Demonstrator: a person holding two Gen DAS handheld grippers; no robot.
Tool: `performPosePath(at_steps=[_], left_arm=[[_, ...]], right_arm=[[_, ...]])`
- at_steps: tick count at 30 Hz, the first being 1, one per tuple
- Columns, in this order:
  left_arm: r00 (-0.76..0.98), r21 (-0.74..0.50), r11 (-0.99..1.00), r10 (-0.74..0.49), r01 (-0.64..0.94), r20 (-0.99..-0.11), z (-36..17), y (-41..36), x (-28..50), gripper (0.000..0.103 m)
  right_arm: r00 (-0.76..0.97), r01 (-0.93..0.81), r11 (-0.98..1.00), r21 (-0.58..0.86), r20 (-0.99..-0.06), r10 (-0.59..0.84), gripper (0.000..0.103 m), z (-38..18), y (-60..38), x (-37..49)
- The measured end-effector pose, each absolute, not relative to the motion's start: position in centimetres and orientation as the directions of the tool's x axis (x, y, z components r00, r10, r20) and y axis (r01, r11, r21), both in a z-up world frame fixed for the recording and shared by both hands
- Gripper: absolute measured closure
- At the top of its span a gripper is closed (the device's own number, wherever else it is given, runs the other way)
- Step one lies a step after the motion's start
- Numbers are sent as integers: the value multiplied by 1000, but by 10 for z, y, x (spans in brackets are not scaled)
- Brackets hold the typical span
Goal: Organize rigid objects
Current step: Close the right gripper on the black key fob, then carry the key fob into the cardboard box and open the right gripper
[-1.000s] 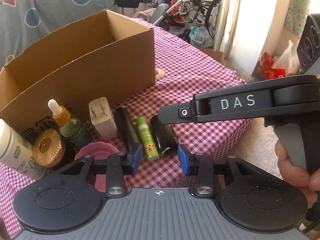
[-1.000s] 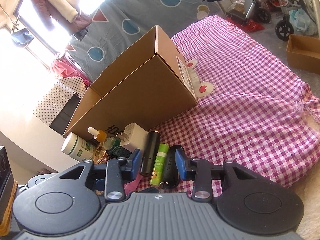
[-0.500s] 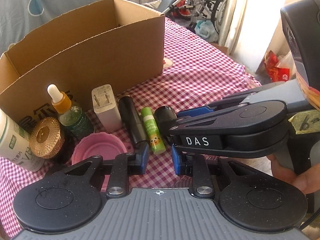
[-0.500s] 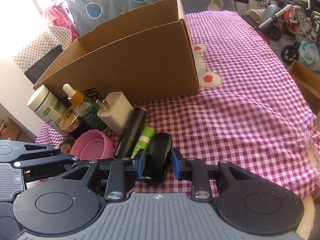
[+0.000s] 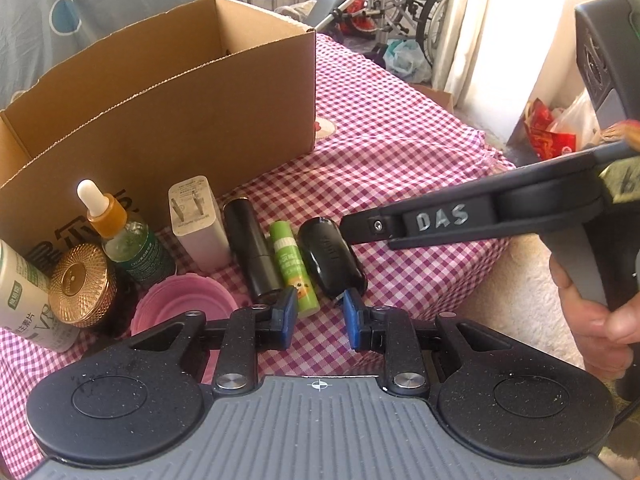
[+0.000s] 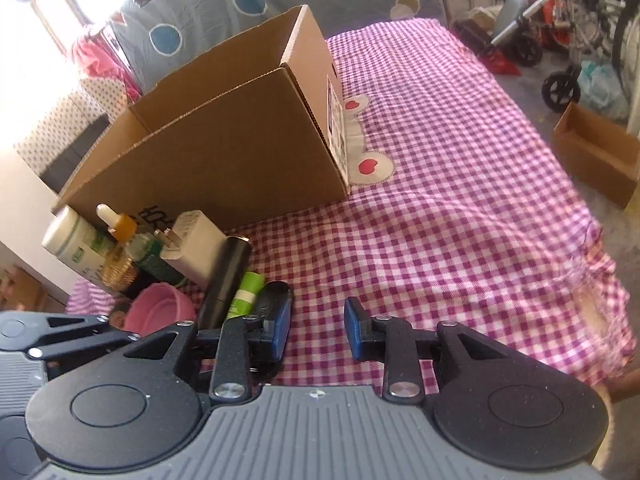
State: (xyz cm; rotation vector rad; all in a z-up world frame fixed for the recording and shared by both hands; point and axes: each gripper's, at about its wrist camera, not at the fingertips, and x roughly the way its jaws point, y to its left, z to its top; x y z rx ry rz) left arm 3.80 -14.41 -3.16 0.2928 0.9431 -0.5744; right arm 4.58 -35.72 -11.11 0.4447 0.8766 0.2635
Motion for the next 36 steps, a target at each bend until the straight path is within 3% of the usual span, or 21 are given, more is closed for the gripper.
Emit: performPosePath(at_steps=[19, 27, 31, 36], left_arm=[[429, -46, 772, -400, 634, -810, -29, -154, 39, 77], [406, -68, 783, -393, 619, -825, -36, -153, 46, 77], [406, -68, 784, -390, 616, -826, -37, -153, 47, 77], [403, -70, 778, -397, 624, -825, -37, -156, 49, 77]], right_arm=[[571, 11, 660, 751, -547, 612, 72, -128, -370, 47], [559, 9, 686, 728, -572, 600, 73, -133, -363, 53], [566, 16, 700, 714, -584, 582, 86, -136, -359, 57], [585, 26, 705, 709, -583, 564, 86, -135, -363, 53]])
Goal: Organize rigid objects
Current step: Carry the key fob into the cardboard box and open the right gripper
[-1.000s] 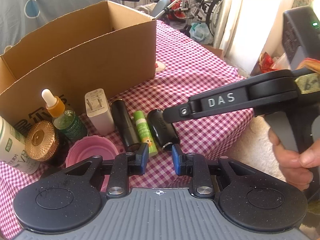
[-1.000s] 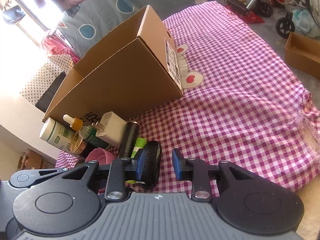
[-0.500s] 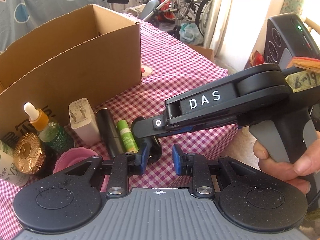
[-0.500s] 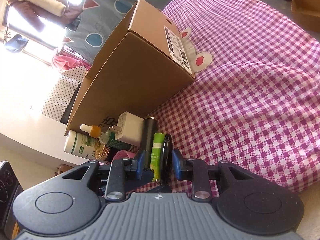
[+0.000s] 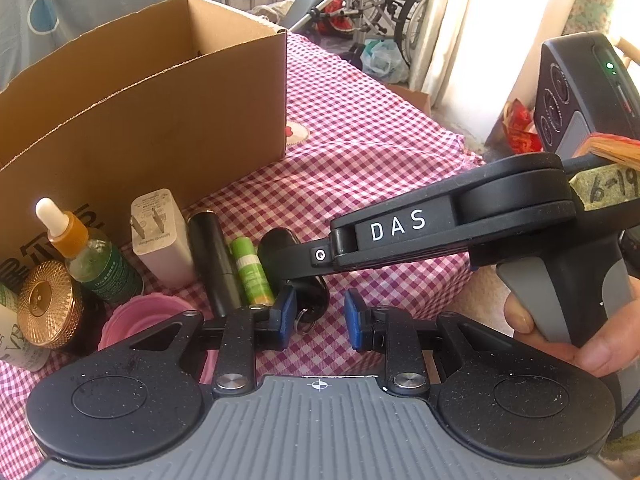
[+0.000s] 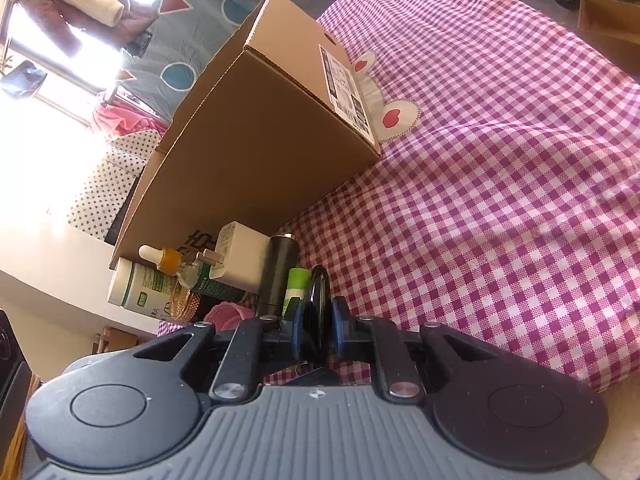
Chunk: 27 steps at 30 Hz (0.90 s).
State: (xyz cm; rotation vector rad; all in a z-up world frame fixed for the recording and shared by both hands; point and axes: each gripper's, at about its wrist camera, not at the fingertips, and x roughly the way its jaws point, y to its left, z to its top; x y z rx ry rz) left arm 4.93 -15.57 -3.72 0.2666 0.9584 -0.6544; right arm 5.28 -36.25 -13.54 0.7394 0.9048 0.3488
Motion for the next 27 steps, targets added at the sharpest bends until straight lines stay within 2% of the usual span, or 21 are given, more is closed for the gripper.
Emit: performPosePath(at_steps=[13, 27], left_arm=[[377, -58, 766, -379, 640, -845, -46, -178, 57, 73], [404, -64, 802, -367, 594, -838, -42, -172, 62, 71]], right_arm=[[610, 94, 665, 741, -571, 550, 86, -139, -389, 42], [625, 70, 669, 740, -555, 549, 86, -130, -368, 46]])
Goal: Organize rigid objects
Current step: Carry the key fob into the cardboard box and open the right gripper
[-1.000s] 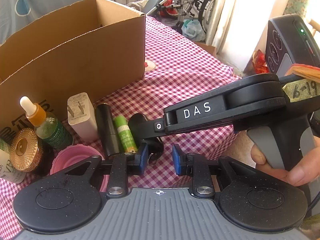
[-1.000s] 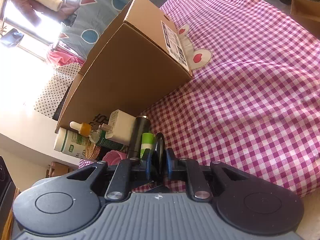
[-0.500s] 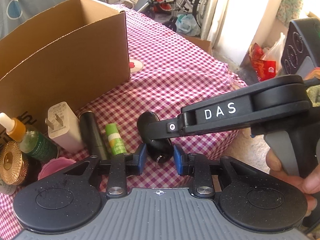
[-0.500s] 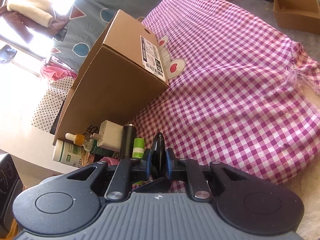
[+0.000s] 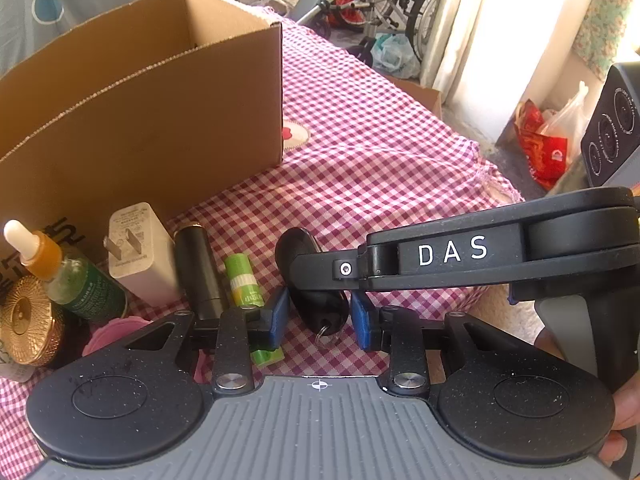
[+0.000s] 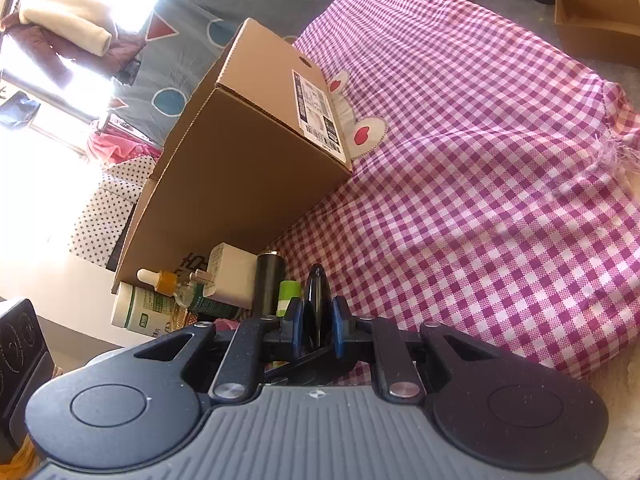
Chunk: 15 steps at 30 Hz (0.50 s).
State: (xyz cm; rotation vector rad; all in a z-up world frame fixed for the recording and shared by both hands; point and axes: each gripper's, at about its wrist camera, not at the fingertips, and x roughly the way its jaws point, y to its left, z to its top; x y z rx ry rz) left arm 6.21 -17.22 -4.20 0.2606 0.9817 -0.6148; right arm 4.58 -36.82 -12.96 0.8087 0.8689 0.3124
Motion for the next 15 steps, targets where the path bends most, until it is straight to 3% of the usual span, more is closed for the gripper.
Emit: performPosePath(at_steps=[15], left_arm=[[617, 1, 842, -393, 539, -682, 47, -125, 33, 71]], right_arm=[[711, -160, 723, 673, -429, 557, 86, -20, -321, 35]])
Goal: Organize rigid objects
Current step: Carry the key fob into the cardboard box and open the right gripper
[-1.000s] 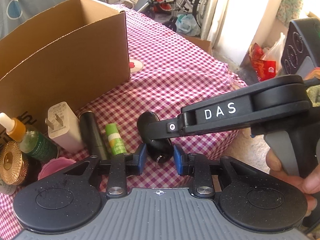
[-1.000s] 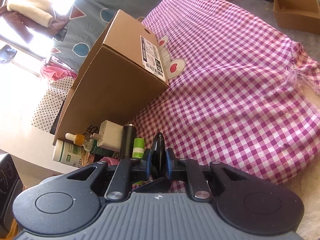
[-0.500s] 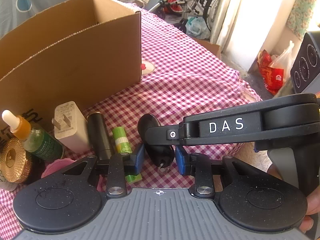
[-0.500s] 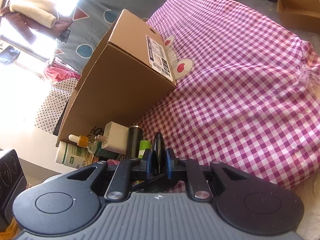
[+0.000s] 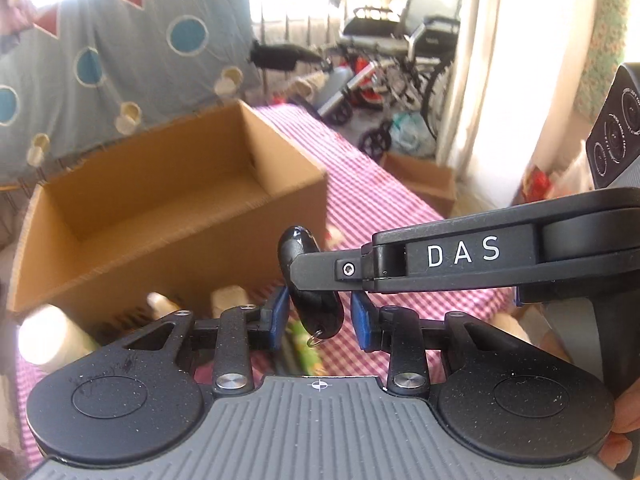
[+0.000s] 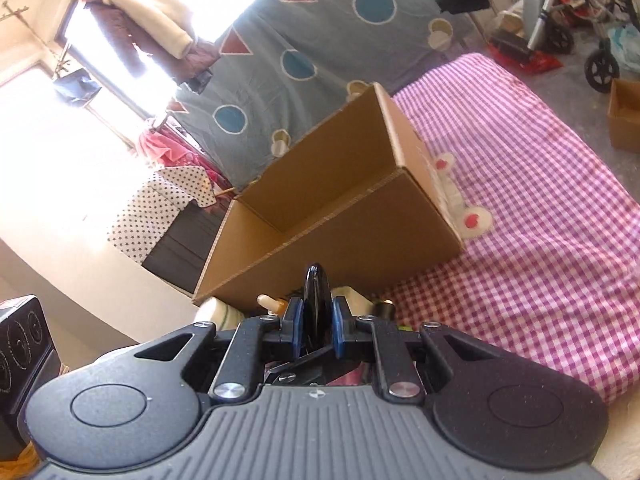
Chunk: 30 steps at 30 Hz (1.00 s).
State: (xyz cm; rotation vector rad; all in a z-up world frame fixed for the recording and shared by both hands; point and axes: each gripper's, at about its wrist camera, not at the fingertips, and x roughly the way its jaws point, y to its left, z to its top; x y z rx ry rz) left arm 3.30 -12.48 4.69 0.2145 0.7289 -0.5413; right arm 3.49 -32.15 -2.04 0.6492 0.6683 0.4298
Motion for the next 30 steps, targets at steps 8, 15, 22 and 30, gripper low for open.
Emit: performPosePath(at_steps=[8, 15, 22, 30], left_arm=[[701, 38, 910, -290, 413, -652, 89, -70, 69, 71], [601, -21, 937, -241, 349, -762, 85, -19, 161, 70], [535, 10, 954, -160, 301, -829, 47, 3, 226, 70], [509, 37, 961, -113, 276, -853, 27, 13, 258, 70]], right_arm=[[627, -324, 708, 627, -418, 657, 86, 31, -256, 101], [471, -314, 704, 638, -539, 699, 86, 32, -203, 206], [346, -200, 719, 666, -638, 688, 86, -6, -173, 298], [282, -93, 718, 690, -673, 683, 86, -56, -154, 356]])
